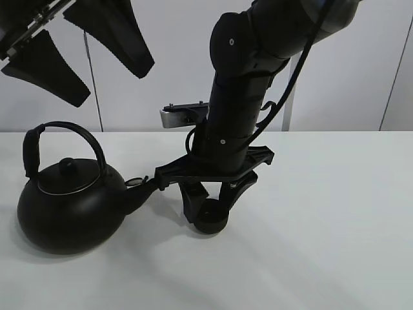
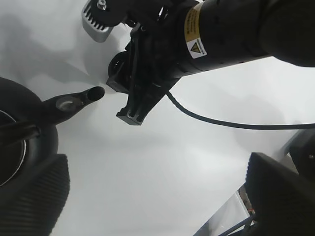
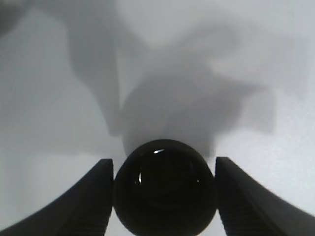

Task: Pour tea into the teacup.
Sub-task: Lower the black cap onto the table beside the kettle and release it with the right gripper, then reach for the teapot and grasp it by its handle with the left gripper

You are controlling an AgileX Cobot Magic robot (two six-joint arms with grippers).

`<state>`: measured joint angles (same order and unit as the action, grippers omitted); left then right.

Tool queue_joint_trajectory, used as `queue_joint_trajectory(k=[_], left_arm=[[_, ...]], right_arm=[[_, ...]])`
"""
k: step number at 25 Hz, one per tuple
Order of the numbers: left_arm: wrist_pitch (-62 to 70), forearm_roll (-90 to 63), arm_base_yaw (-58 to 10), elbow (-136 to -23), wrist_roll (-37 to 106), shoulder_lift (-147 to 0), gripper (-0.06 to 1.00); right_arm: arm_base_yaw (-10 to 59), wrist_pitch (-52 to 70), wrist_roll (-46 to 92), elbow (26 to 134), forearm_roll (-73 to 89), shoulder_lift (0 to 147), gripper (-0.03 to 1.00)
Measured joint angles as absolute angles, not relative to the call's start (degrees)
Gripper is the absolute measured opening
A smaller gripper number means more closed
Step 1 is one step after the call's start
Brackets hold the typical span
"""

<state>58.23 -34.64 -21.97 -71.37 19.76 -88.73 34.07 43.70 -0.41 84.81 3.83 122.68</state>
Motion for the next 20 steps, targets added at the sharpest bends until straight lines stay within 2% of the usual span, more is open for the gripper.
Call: queue_joint_trajectory(k=[3,6,8,20], left_arm=[[58.2,-34.6,-22.0,-71.4,19.8,-88.7,0.7],[58.2,-34.6,-22.0,-71.4,19.8,-88.7,0.7],[58.2,-34.6,-22.0,-71.4,19.8,-88.7,0.7],[58.2,-34.6,-22.0,-71.4,19.8,-88.7,0.7]], right_arm=[[34.1,43.7,-0.4,84.8,3.8,122.7,0.41],[34.1,43.8,-0.4,84.8,3.9,122.9,0.55],[34.1,45.4,-0.4,85.5,4.1,122.9,0.6],[34.1,59.1,-1.0,98.7,3.9,122.9,0.62]])
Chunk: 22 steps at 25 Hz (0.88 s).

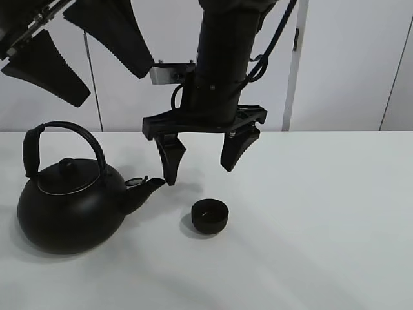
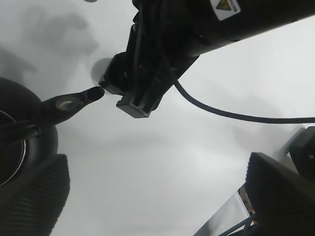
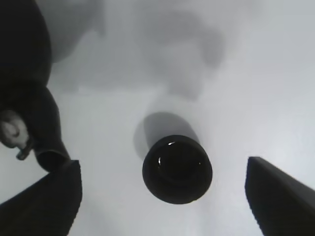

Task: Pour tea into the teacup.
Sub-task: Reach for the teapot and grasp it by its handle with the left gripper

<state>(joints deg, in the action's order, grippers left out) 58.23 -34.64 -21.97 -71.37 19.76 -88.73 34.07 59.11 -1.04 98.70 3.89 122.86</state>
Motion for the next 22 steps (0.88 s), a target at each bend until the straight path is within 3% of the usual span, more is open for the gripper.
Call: queue_joint_trajectory(k=[22], left_arm=[[58.2,-34.6,-22.0,-71.4,19.8,-88.7,0.7]], right_arm=[[18.5,69.7,-1.7,101.3,11.4,114.1,0.62]])
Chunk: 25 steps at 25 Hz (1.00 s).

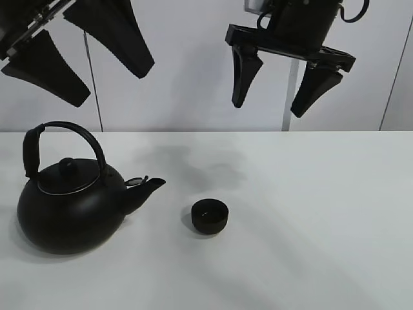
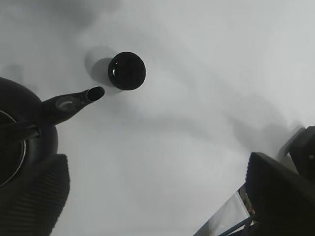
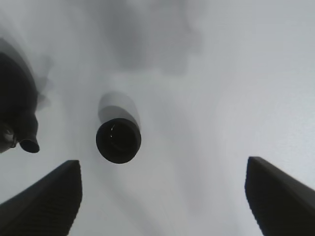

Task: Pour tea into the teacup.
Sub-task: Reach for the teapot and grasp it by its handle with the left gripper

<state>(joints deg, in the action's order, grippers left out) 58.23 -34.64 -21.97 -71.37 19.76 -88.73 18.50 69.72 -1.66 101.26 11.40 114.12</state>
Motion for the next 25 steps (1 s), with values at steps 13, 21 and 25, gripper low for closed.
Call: queue_joint_trajectory(k=[13,21,25], left_arm=[[58.2,-34.6,-22.0,-71.4,19.8,-88.7,0.7],[58.2,-34.6,-22.0,-71.4,19.8,-88.7,0.7],[58.2,-34.6,-22.0,-71.4,19.8,-88.7,0.7]], right_arm=[[15.7,70.1,-1.7,101.3,15.4,113.2,0.61],[15.7,70.4,-2.8,101.3,14.7,111.7,0.61],[15.6,70.5,-3.2,101.3,13.7,111.5,0.61]])
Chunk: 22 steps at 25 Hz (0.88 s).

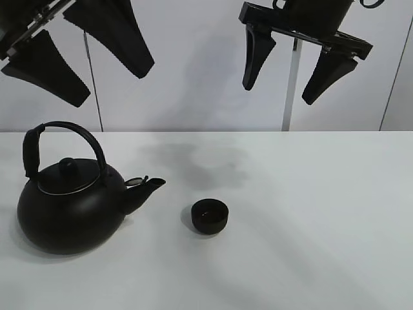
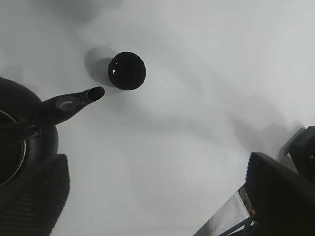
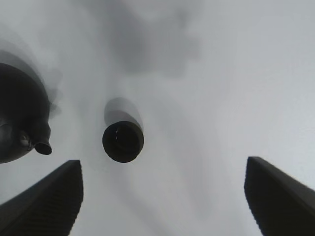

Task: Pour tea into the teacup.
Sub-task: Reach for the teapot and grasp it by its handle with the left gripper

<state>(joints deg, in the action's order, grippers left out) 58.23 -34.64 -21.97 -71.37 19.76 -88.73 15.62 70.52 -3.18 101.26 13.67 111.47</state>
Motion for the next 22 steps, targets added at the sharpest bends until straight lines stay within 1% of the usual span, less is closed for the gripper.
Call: queue_joint_trajectory(k=[7,12,22], left_arm=[[58.2,-34.6,-22.0,-71.4,19.8,-88.7,0.7],[58.2,-34.6,-22.0,-71.4,19.8,-88.7,0.7],[58.2,-34.6,-22.0,-71.4,19.8,-88.7,0.7]], right_arm=[[15.0,70.5,-3.2,101.3,12.9,109.8,0.61],[12.9,70.6,-3.2,101.3,12.6,108.5,0.61],[12.8,70.7,-3.4,101.3,13.1,108.4,0.61]])
